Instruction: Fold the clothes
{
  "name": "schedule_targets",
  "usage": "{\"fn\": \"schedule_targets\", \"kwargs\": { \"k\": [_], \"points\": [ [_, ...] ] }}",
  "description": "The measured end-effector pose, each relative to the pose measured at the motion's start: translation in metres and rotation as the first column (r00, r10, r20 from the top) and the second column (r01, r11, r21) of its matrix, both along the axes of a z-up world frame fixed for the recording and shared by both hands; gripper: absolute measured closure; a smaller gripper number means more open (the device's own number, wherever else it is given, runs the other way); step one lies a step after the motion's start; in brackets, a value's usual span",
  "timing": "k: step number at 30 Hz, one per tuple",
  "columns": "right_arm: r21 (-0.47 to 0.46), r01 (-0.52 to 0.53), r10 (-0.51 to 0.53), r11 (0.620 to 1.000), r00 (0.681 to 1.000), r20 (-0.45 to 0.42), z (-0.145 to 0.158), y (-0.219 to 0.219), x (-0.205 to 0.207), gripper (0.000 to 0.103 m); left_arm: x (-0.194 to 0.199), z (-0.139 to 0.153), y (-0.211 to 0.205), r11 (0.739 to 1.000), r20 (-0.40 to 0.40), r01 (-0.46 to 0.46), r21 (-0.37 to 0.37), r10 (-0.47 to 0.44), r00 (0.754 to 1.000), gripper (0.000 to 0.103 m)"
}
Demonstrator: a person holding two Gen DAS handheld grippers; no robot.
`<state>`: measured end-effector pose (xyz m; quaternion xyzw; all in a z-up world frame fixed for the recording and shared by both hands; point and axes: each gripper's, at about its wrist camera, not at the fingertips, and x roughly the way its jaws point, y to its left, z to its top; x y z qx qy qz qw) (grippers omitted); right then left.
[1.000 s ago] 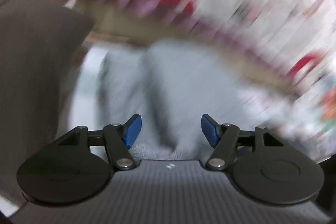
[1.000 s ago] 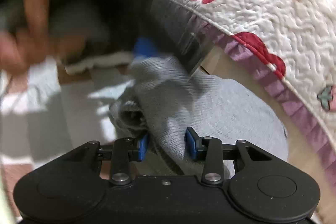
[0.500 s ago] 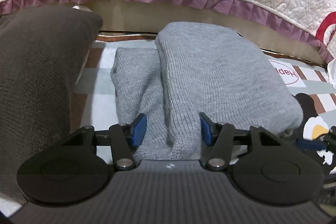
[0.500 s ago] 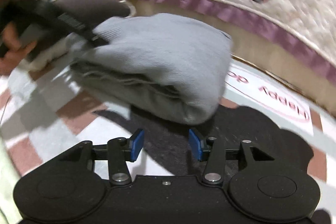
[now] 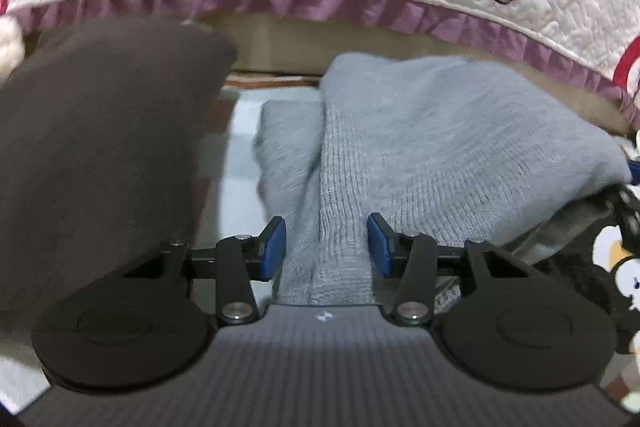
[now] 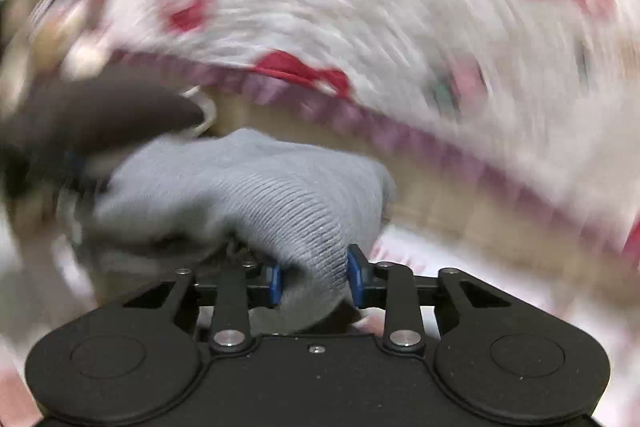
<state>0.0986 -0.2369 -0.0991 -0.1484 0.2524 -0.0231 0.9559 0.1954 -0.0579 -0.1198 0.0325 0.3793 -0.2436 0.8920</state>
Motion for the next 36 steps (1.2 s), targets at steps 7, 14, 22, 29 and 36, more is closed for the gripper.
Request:
{"fn": "schedule_targets", "kwargs": {
  "k": [7,14,22,29,36],
  "points": [
    [-0.046,-0.010,0.001,0.999,0.980,-0.199,-0.052,-0.018,0.009,0.070,-0.007,-0.006,-0.014,0.999,-0.030,0.043,0.021,-0.043,0.999,0.056],
    [0.095,-0.040,0.059,0.995,0.977,-0.205,-0.053,-0.034,0.000,0.067,-0.001,-0.002,-0.005,1.000,-0.040,0.013,0.010,-0.012,0.999,0.042],
    [0.218,-0.247,0.295,0.944,0.929,-0.225,-0.004,-0.053,-0.028,0.049,0.003,0.003,-0.004,0.999,-0.092,0.012,-0.052,-0.017,0.996,0.042],
    [0.359,-0.048,0.116,0.932,0.979,-0.169,0.009,-0.072,0.028,0.047,0.001,0.029,0.019,0.966,-0.019,-0.074,-0.248,0.072,0.997,0.045],
    [0.355,-0.008,0.068,0.935,0.985,-0.158,-0.025,-0.059,0.060,0.043,0.029,0.007,-0.017,0.985,-0.057,-0.038,-0.171,0.029,0.998,0.043]
  ]
}}
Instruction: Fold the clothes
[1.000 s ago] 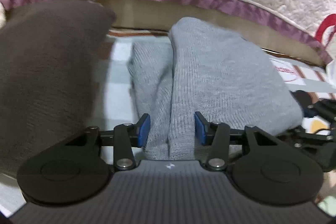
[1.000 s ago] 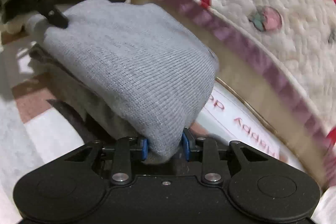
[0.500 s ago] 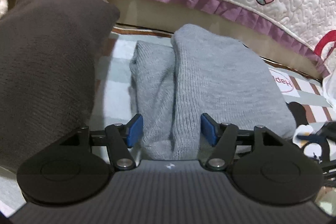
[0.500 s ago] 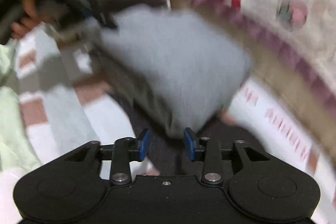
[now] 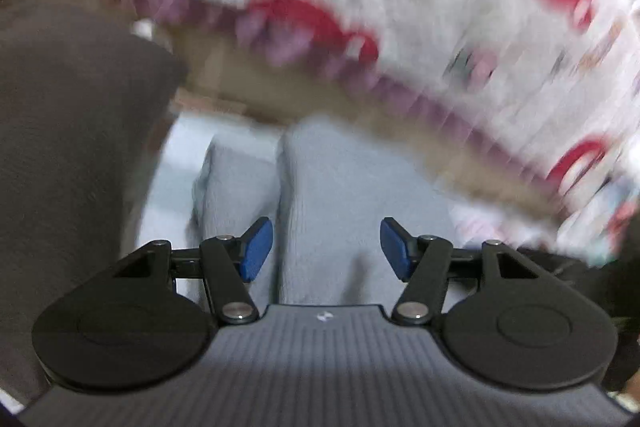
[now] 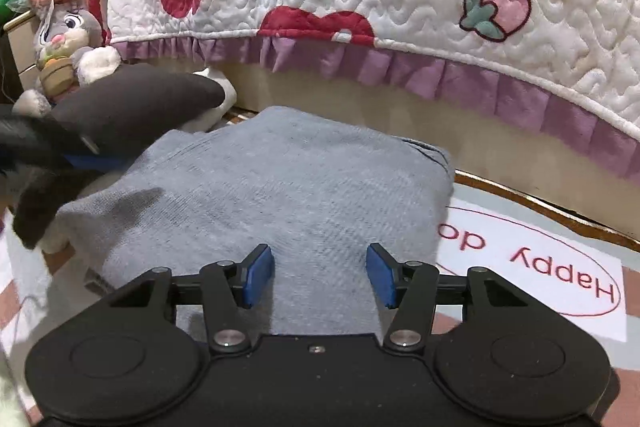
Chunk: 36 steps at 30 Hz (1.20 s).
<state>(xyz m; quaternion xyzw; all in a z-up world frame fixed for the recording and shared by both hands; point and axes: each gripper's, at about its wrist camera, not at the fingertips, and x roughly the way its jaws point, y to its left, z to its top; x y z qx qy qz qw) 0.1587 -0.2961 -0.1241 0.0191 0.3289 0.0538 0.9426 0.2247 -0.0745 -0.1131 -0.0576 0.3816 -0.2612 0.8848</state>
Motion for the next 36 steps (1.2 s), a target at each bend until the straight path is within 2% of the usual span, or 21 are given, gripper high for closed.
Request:
{"fn": "schedule_targets", "kwargs": {
  "k": [1,3,6,10,13,14,16,19,20,22,23,24,26,29,31,34,35,36],
  "points": [
    [-0.010,0.000,0.000,1.000,1.000,0.011,-0.003,0.006,-0.002,0.043,0.002,-0.008,-0.008,0.997,-0.007,-0.010,0.076,0.011,1.000,0.041],
    [-0.029,-0.019,0.020,0.999,0.999,0.031,-0.007,0.016,-0.011,0.041,-0.005,-0.015,-0.012,0.989,0.046,-0.015,0.147,0.009,0.999,0.040],
    [-0.064,-0.057,0.059,0.996,0.998,0.030,-0.009,0.021,-0.026,0.041,-0.013,-0.002,-0.011,0.981,0.085,-0.024,0.192,0.007,0.996,0.038],
    [-0.003,-0.072,0.072,0.997,0.997,0.016,-0.011,0.007,-0.036,0.041,-0.019,0.002,0.000,0.977,0.083,-0.036,0.212,0.019,0.996,0.034],
    [-0.025,-0.097,0.098,0.995,0.995,0.018,-0.014,0.008,-0.041,0.040,-0.030,0.005,0.001,0.941,0.127,-0.057,0.334,0.015,0.992,0.018],
    [-0.032,-0.100,0.101,0.994,0.995,0.019,-0.015,0.009,-0.041,0.040,-0.033,0.008,0.000,0.930,0.142,-0.063,0.362,0.011,0.990,0.018],
    [-0.018,-0.096,0.097,0.995,0.995,0.015,-0.016,0.006,-0.042,0.039,-0.035,0.009,0.008,0.943,0.102,-0.062,0.326,0.030,0.994,0.018],
    [0.024,-0.093,0.093,0.995,0.996,0.005,-0.016,-0.002,-0.043,0.038,-0.023,0.000,0.035,0.988,-0.065,-0.083,0.133,0.092,0.994,0.018],
    [0.043,-0.088,0.088,0.995,0.996,0.003,-0.016,-0.005,-0.044,0.038,-0.018,0.000,0.045,0.993,-0.115,-0.097,0.067,0.105,0.988,0.018],
    [0.107,-0.059,0.060,0.992,0.998,-0.005,-0.017,-0.013,-0.045,0.038,-0.012,-0.007,0.054,0.994,-0.179,-0.107,-0.001,0.105,0.978,0.018],
    [0.146,-0.040,0.042,0.989,0.999,-0.010,-0.017,-0.017,-0.046,0.038,-0.009,-0.011,0.057,0.993,-0.210,-0.111,-0.027,0.103,0.972,0.018],
    [0.223,0.004,0.001,0.975,1.000,-0.022,-0.016,-0.024,-0.047,0.038,-0.008,-0.017,0.055,0.994,-0.236,-0.109,-0.026,0.100,0.967,0.018],
    [0.348,0.061,-0.047,0.936,0.998,-0.047,-0.014,-0.037,-0.047,0.038,-0.008,-0.026,0.051,0.994,-0.275,-0.110,-0.026,0.099,0.956,0.014],
    [0.494,0.140,-0.105,0.858,0.990,-0.099,-0.013,-0.060,-0.045,0.038,-0.010,-0.030,0.051,0.986,-0.304,-0.155,-0.063,0.129,0.944,0.012],
    [0.556,0.206,-0.153,0.805,0.978,-0.140,-0.014,-0.076,-0.044,0.038,-0.011,-0.035,0.053,0.975,-0.328,-0.204,-0.092,0.164,0.930,0.008],
    [0.589,0.290,-0.211,0.755,0.957,-0.201,-0.020,-0.096,-0.039,0.036,-0.011,-0.054,0.053,0.945,-0.407,-0.284,-0.160,0.199,0.892,0.004],
    [0.601,0.302,-0.206,0.740,0.952,-0.225,-0.024,-0.100,-0.036,0.034,-0.011,-0.063,0.054,0.930,-0.456,-0.309,-0.200,0.191,0.869,0.002],
    [0.614,0.309,-0.189,0.726,0.949,-0.254,-0.030,-0.103,-0.031,0.033,-0.012,-0.068,0.055,0.915,-0.479,-0.333,-0.227,0.193,0.856,0.001]
  ]
}}
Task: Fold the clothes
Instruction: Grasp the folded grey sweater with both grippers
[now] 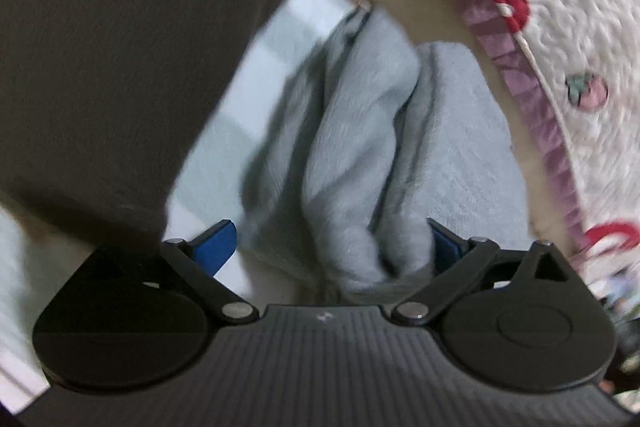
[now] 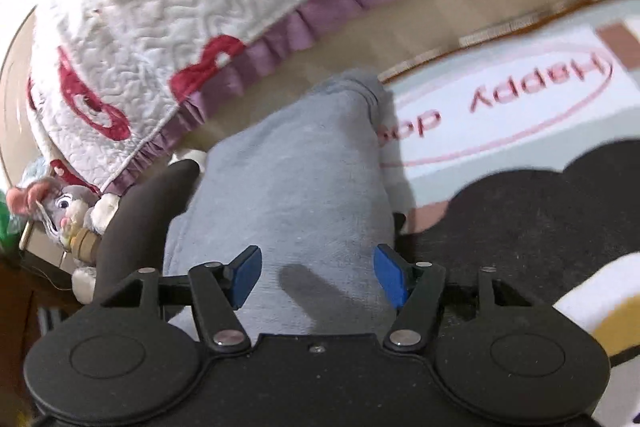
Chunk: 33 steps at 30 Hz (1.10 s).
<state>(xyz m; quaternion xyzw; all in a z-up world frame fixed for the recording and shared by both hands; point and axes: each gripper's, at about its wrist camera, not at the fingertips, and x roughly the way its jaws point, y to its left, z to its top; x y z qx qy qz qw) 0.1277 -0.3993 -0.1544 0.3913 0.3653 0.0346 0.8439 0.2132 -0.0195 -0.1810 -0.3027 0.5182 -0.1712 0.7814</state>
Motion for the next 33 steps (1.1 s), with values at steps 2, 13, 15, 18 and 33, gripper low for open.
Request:
{"fn": "schedule_targets", "kwargs": {
  "k": [2,13,15,18,33],
  "points": [
    [0.051,-0.019,0.021,0.999,0.998,-0.051,-0.012,-0.003,0.010,0.030,-0.002,0.001,-0.003,1.000,0.025,-0.006,0.008,0.006,1.000,0.001],
    [0.234,-0.044,0.035,0.971,0.998,0.043,-0.050,-0.007,0.034,0.029,-0.011,0.023,-0.004,1.000,0.162,0.006,0.029,-0.010,0.987,0.048],
    [0.150,-0.082,0.065,0.985,0.991,0.115,-0.032,-0.002,0.028,0.038,-0.015,0.032,-0.010,0.995,0.211,0.038,0.091,-0.057,0.976,0.052],
    [0.062,-0.118,0.103,0.991,0.974,0.201,-0.004,0.002,0.020,0.044,-0.022,0.048,-0.023,0.978,0.285,0.088,0.189,-0.140,0.948,0.060],
    [0.077,-0.061,0.056,0.995,0.997,0.058,-0.028,-0.036,0.014,0.036,-0.015,0.025,-0.032,0.989,0.170,0.118,0.091,-0.132,0.977,0.022]
  ]
}}
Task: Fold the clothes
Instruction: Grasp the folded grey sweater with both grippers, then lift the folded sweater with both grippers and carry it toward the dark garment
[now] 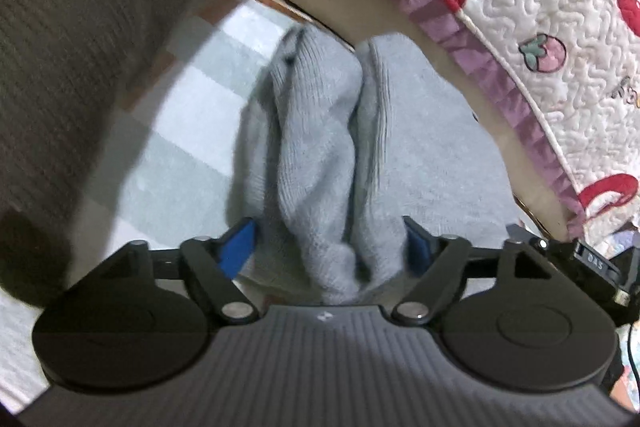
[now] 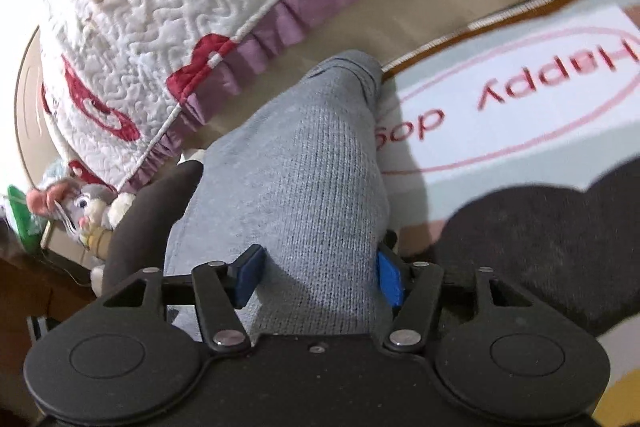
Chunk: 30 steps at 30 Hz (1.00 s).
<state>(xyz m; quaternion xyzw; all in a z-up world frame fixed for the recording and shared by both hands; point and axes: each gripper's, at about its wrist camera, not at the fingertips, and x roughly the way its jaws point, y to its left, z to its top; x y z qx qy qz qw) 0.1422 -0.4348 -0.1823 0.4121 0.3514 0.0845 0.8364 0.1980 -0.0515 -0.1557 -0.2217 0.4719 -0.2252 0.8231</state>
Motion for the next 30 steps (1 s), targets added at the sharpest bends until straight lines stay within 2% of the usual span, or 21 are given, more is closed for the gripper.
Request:
{"fn": "schedule_targets", "kwargs": {
  "k": [3,5,7,8,11,12,13,14,15,16,17,18,19,21,24,25,27,28,30],
  "points": [
    [0.042,-0.005,0.006,0.999,1.000,-0.022,-0.006,-0.003,0.004,0.032,-0.009,-0.011,0.003,0.996,-0.010,-0.082,-0.027,0.081,0.997,0.017],
    [0.048,-0.016,0.018,0.999,0.999,-0.033,-0.008,-0.003,0.009,0.028,-0.015,-0.018,0.003,0.986,-0.018,-0.158,-0.048,0.157,0.987,0.007],
    [0.053,-0.044,0.046,0.998,0.998,-0.043,-0.010,-0.004,0.019,0.023,-0.021,-0.033,0.003,0.959,-0.076,-0.257,-0.116,0.249,0.965,0.000],
    [0.068,-0.051,0.054,0.996,0.997,-0.049,-0.012,-0.005,0.026,0.019,-0.023,-0.034,-0.001,0.949,-0.054,-0.289,-0.126,0.285,0.957,0.000],
    [0.135,-0.049,0.059,0.990,0.996,-0.070,-0.021,-0.010,0.044,0.013,-0.008,-0.031,-0.018,0.978,0.011,-0.206,-0.045,0.207,0.978,0.002],
    [0.144,-0.049,0.060,0.988,0.995,-0.074,-0.022,-0.011,0.049,0.013,-0.003,-0.032,-0.016,0.980,0.010,-0.191,-0.057,0.192,0.981,0.005],
    [0.151,-0.049,0.061,0.987,0.995,-0.077,-0.023,-0.011,0.053,0.013,0.002,-0.034,-0.012,0.978,-0.001,-0.187,-0.095,0.188,0.982,0.017],
    [0.144,-0.056,0.066,0.988,0.996,-0.066,-0.022,-0.011,0.056,0.017,0.006,-0.036,-0.006,0.973,-0.015,-0.185,-0.140,0.185,0.983,0.029],
    [0.136,-0.064,0.072,0.989,0.996,-0.053,-0.021,-0.010,0.059,0.022,0.007,-0.035,-0.003,0.971,-0.021,-0.179,-0.158,0.178,0.984,0.034],
    [0.124,-0.072,0.076,0.990,0.997,-0.027,-0.016,-0.009,0.057,0.031,0.007,-0.031,-0.003,0.975,-0.007,-0.162,-0.156,0.163,0.987,0.040],
    [0.111,-0.080,0.080,0.991,0.997,-0.001,-0.010,-0.008,0.056,0.036,0.006,-0.025,-0.006,0.983,0.031,-0.130,-0.133,0.135,0.990,0.043],
    [0.103,-0.084,0.082,0.991,0.996,0.024,-0.005,-0.007,0.055,0.037,0.004,-0.019,-0.008,0.988,0.064,-0.099,-0.115,0.107,0.992,0.044],
    [0.134,-0.070,0.065,0.989,0.997,0.041,-0.002,-0.009,0.052,0.038,0.004,-0.014,-0.010,0.991,0.083,-0.071,-0.111,0.081,0.993,0.044],
    [0.170,-0.049,0.039,0.984,0.997,0.064,0.004,-0.012,0.045,0.041,0.004,-0.010,-0.008,0.988,0.081,-0.054,-0.144,0.067,0.994,0.045],
    [0.140,-0.043,0.031,0.989,0.996,0.084,0.018,-0.013,0.034,0.041,0.001,-0.012,-0.003,0.976,0.008,-0.027,-0.218,0.029,1.000,0.045],
    [0.117,-0.047,0.038,0.992,0.996,0.079,0.022,-0.014,0.030,0.041,0.000,-0.015,-0.007,0.977,-0.009,-0.016,-0.212,0.015,1.000,0.045],
    [0.034,-0.082,0.081,0.996,0.996,0.031,0.022,-0.014,0.030,0.037,-0.002,-0.020,-0.014,0.986,-0.028,-0.003,-0.167,-0.001,1.000,0.043],
    [0.013,-0.085,0.086,0.996,0.996,-0.015,0.017,-0.014,0.032,0.033,-0.002,-0.022,-0.017,0.989,-0.035,-0.003,-0.146,-0.002,0.999,0.038],
    [0.043,-0.070,0.073,0.997,0.994,-0.077,0.001,-0.020,0.033,0.026,0.002,-0.028,-0.019,0.984,-0.059,-0.022,-0.176,0.012,0.998,0.032]
  ]
}}
